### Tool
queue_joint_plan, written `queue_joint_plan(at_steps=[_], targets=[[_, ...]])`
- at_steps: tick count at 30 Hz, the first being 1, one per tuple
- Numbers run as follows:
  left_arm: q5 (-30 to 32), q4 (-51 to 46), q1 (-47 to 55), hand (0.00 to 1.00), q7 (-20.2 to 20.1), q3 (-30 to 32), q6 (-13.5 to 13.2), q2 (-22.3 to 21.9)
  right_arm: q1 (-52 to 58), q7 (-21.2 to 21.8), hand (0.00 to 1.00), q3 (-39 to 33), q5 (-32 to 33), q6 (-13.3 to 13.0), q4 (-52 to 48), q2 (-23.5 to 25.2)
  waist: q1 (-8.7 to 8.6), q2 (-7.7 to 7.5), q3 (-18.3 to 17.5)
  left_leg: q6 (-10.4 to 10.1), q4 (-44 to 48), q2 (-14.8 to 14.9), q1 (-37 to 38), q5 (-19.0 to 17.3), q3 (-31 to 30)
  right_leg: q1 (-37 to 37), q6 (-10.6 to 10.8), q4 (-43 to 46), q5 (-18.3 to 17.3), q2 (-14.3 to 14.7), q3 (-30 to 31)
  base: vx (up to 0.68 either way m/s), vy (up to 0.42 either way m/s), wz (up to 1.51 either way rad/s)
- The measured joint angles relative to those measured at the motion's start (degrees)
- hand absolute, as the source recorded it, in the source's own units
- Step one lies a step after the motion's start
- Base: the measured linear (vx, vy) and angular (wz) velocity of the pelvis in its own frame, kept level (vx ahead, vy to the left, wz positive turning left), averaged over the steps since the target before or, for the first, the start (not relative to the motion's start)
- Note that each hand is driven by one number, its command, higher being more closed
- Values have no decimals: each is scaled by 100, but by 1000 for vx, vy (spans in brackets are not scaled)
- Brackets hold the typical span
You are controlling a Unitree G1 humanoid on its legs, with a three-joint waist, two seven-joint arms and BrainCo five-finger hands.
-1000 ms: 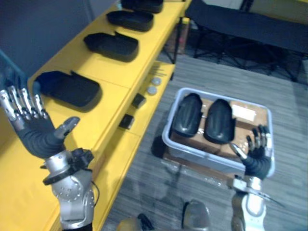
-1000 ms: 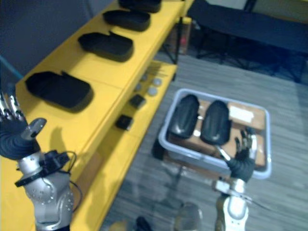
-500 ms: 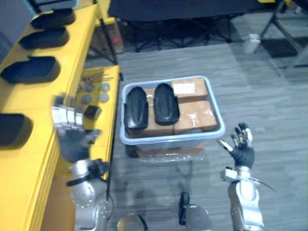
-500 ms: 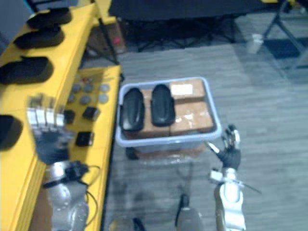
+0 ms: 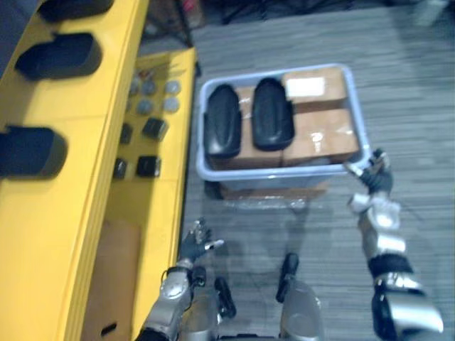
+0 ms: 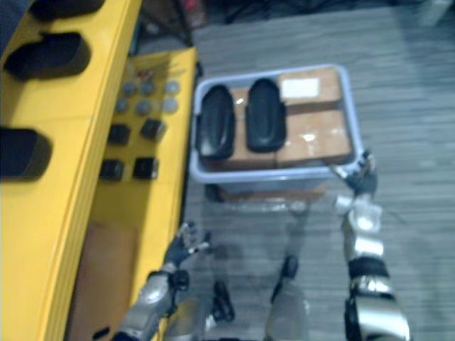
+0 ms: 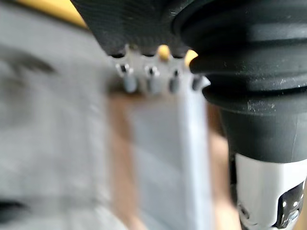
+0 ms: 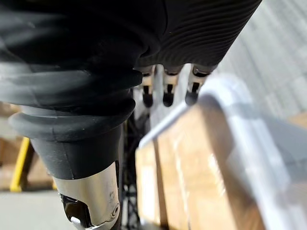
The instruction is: Walk over and take plastic housings, then place them on the shelf
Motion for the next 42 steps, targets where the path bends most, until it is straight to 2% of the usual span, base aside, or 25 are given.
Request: queue_joint_plan(at_steps=[3,5,9,14,18,19,22,26,29,31,32,34,35,37,38,42], targets=[[201,499,73,0,215,-5,-132,-69,-785,-247,0,204,192,-6,453,-459,330,166,221,101,448,-31,-376,-137,-204,-138,5,216,-4,-138,-137,-127,78,36],[176,599,179,0,244,43,-330,-110,-1278,-357,0,384,273,-4,644,-755,435,310,278,169,686,-120,-707,-190,-352,-317,38,346,13,-285,-220,-100,88,31],[139,655,182,0,218,63,-585,-230,-1601,-539,0,521,266,100,735,-1012,570,452,329,240,865,-212,-968,-232,-367,-487,102,421,54,-434,-235,-89,111,10],[-239,810,182,0,55,62,-761,-245,-1870,-1006,0,697,234,583,972,-1279,633,516,286,280,861,-324,-1121,-207,-380,-631,135,425,87,-546,-243,-19,44,5],[-621,1024,182,0,-185,49,-771,-336,-2136,-1636,0,813,135,1022,1184,-1640,794,741,127,320,852,-395,-1236,-175,-453,-740,141,486,93,-618,-295,14,23,8],[-750,1081,183,0,-270,23,-769,-357,-2237,-1845,0,874,134,1072,1299,-1722,877,814,75,325,843,-424,-1252,-172,-470,-773,143,499,92,-638,-286,15,23,6],[-828,1221,185,0,-415,3,-768,-400,-2332,-2191,0,936,136,1244,1432,-1833,937,960,-32,370,760,-537,-1291,-125,-546,-791,160,510,78,-739,-342,7,33,15],[-1032,1303,194,0,-592,-5,-751,-407,-2334,-2256,0,964,143,1453,1599,-2013,1039,1051,-99,379,696,-631,-1329,-120,-628,-802,172,532,6,-850,-429,-17,44,15],[-1312,1461,196,0,-817,-4,-709,-407,-2403,-2078,0,1091,140,1682,1605,-2282,1176,1194,-208,395,656,-688,-1453,-110,-630,-915,192,542,8,-902,-444,5,40,6],[-1444,1546,203,0,-882,0,-663,-407,-2425,-1965,0,1137,136,1741,1610,-2389,1207,1256,-256,417,649,-718,-1501,-93,-637,-967,217,558,22,-933,-453,29,33,6],[-1463,1789,218,0,-956,-15,-508,-369,-2431,-1785,0,1219,133,1907,1630,-2481,1274,1340,-322,426,644,-756,-1525,-88,-668,-1004,249,576,19,-962,-449,37,33,2],[-1466,2029,319,0,-1026,-109,-361,-362,-2431,-1715,0,1353,104,1989,1665,-2570,1329,1389,-360,426,648,-804,-1539,-89,-784,-1005,261,563,9,-972,-450,39,39,4],[-1489,2087,475,0,-1045,-175,-311,-361,-2458,-1671,100,1430,77,2103,1661,-2788,1394,1428,-392,426,656,-843,-1610,-89,-863,-1045,269,564,1,-995,-485,28,52,11],[-1479,2154,531,0,-1102,-208,-268,-358,-2485,-1653,100,1429,12,2181,1659,-2977,1470,1444,-404,425,661,-865,-1707,-89,-935,-1091,268,556,1,-1010,-548,8,48,15],[-1479,2224,539,0,-1166,-222,-257,-358,-2482,-1617,100,1431,-41,2363,1700,-3055,1515,1440,-401,424,664,-871,-1737,-90,-972,-1087,244,548,-15,-1015,-599,-2,40,15],[-1480,2253,538,0,-1234,-230,-282,-355,-2479,-1571,100,1435,-262,2704,1767,-3281,1618,1439,-400,422,678,-886,-1797,-96,-994,-1089,232,514,-23,-1026,-647,-11,34,6]])
